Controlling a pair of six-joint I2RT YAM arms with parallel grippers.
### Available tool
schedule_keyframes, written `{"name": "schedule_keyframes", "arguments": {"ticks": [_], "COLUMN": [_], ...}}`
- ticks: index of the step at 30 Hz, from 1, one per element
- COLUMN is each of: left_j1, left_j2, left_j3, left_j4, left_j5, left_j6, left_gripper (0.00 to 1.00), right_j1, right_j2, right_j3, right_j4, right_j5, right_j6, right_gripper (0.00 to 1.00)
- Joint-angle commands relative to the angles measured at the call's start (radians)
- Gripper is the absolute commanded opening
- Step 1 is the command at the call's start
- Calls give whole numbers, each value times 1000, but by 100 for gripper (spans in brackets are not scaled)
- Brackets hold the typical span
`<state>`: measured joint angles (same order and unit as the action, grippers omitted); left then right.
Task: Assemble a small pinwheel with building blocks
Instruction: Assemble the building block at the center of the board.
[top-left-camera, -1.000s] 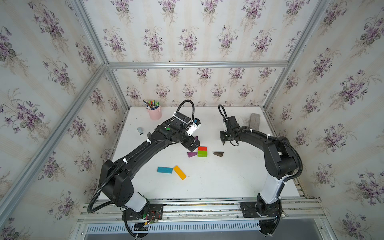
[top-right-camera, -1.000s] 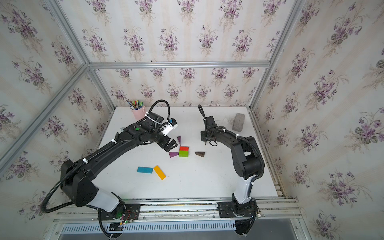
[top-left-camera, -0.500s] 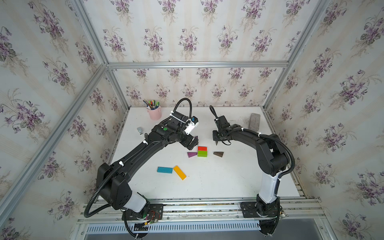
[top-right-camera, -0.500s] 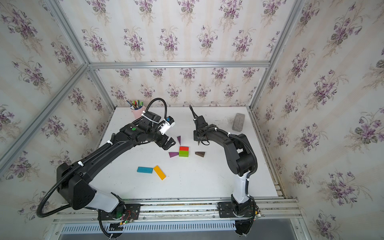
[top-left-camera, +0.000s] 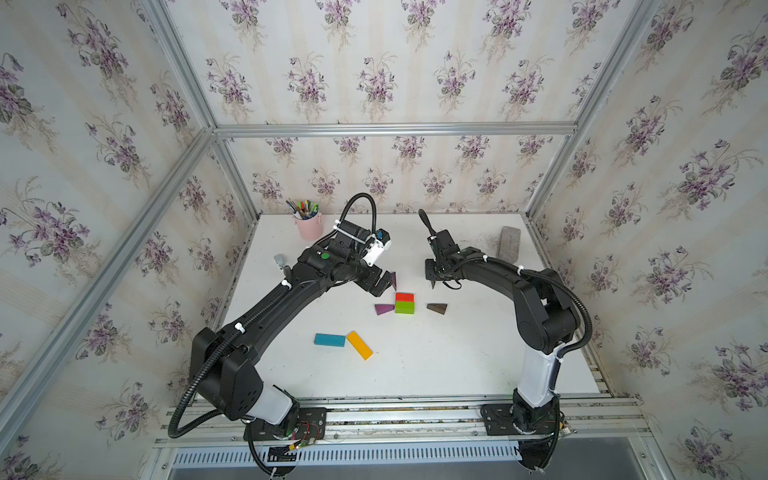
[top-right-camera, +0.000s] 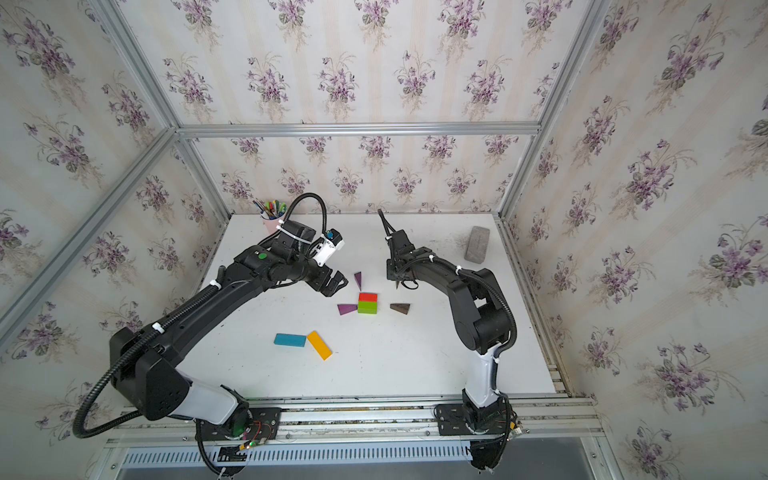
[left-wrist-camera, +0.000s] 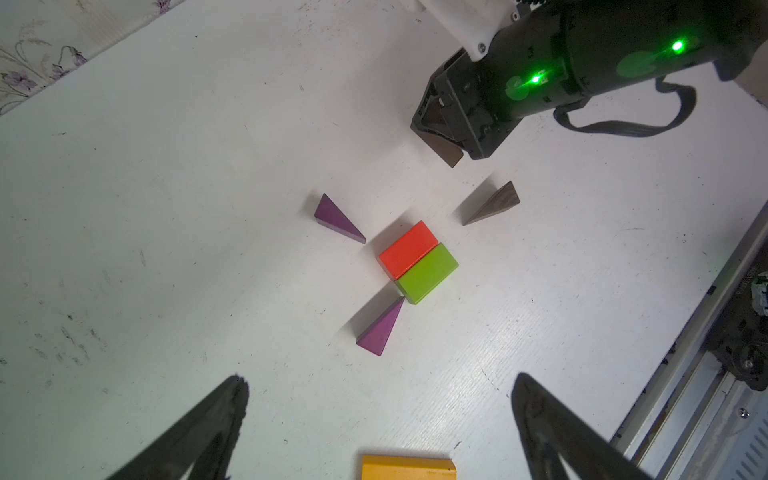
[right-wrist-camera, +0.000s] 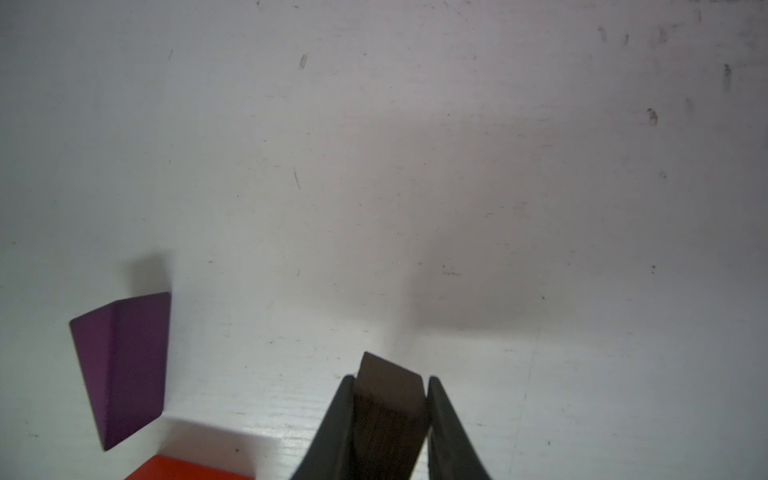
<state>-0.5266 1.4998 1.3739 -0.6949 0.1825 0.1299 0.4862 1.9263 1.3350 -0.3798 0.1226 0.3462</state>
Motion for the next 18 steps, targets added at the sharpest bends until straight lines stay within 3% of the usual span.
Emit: {"name": "schedule_keyframes", "arguments": {"ticks": [1,11,18], "left_j1": [8,44,107], "left_j2": [-8,-20,-23], "left_j3": [-7,-23,-20], "left_j4": [7,20,49], "left_j5": [2,0,127], "left_j6": [-16,-18,-64], "left_gripper": [100,100,100], "right_j1": [0,3,3], "right_j2": [0,-17,-31], "right_j3": [-2,-20,-35], "right_j4": [15,9,2], "right_j5": [14,23,45], "right_j6": [37,37,42], "right_gripper": [19,19,19]}}
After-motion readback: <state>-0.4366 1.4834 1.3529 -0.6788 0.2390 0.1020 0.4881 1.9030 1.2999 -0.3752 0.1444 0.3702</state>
